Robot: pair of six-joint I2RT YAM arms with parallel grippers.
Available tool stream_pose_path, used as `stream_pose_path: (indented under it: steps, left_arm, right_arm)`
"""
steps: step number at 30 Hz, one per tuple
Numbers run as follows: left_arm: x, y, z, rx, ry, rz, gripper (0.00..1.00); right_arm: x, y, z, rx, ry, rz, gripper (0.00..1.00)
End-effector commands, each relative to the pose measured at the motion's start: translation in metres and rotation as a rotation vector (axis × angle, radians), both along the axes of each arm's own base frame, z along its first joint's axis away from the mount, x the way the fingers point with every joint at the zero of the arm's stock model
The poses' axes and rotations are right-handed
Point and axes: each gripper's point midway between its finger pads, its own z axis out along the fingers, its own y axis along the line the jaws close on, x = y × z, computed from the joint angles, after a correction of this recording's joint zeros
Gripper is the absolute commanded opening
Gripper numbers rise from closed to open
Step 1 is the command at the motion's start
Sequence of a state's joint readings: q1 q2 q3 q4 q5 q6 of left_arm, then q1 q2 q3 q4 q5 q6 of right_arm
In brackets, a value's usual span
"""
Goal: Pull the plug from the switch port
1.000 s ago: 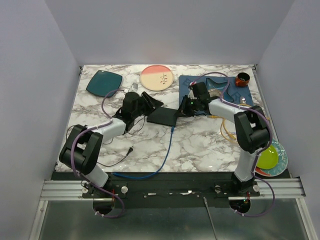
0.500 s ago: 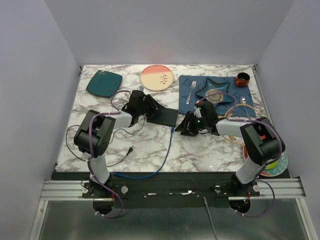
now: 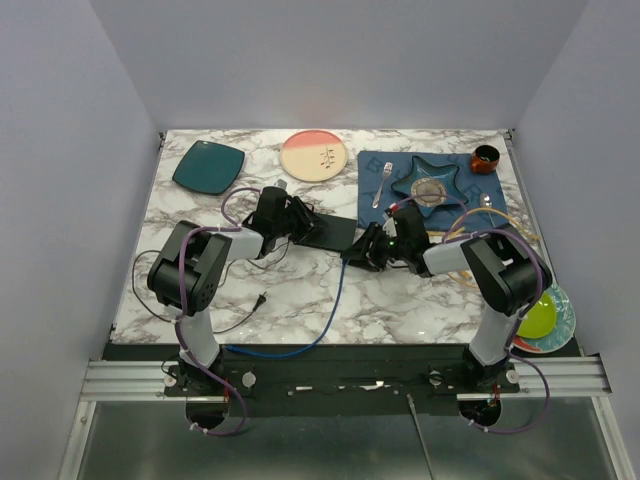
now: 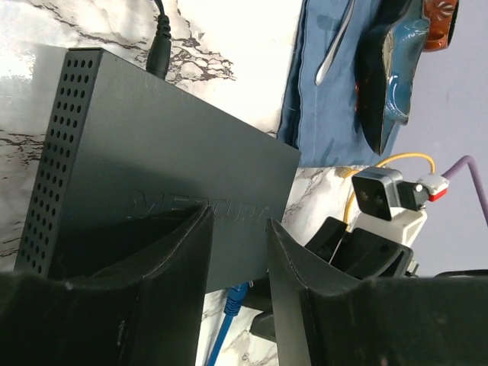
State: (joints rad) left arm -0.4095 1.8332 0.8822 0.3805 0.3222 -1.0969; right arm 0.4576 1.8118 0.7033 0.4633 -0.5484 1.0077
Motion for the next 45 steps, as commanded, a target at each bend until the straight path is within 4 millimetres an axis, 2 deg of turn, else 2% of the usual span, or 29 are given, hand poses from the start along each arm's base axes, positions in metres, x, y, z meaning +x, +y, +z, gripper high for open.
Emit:
stream_pose_path:
  steps: [1,6,12,27,45]
  left_arm:
    - [-0.004,0.001,0.004,-0.012,-0.007,-0.014,0.48]
    - [-0.007,0.002,0.004,-0.011,-0.004,-0.012,0.48]
    - [-0.011,0.006,0.005,-0.003,-0.005,-0.008,0.48]
    - [-0.018,0.008,0.003,-0.003,0.005,-0.009,0.48]
    - [-0.021,0.011,0.002,-0.004,0.003,-0.006,0.48]
  right_arm:
    - [0.003,0.010,-0.001,0.028,-0.008,-0.011,0.51]
    - [0.009,0.012,-0.006,0.030,-0.004,-0.046,0.47]
    - [0.013,0.003,-0.013,0.030,0.001,-0.132,0.43]
    - [0.018,0.002,-0.022,0.072,0.057,-0.220,0.40]
    - [0.017,-0.010,-0.031,0.104,0.105,-0.335,0.34]
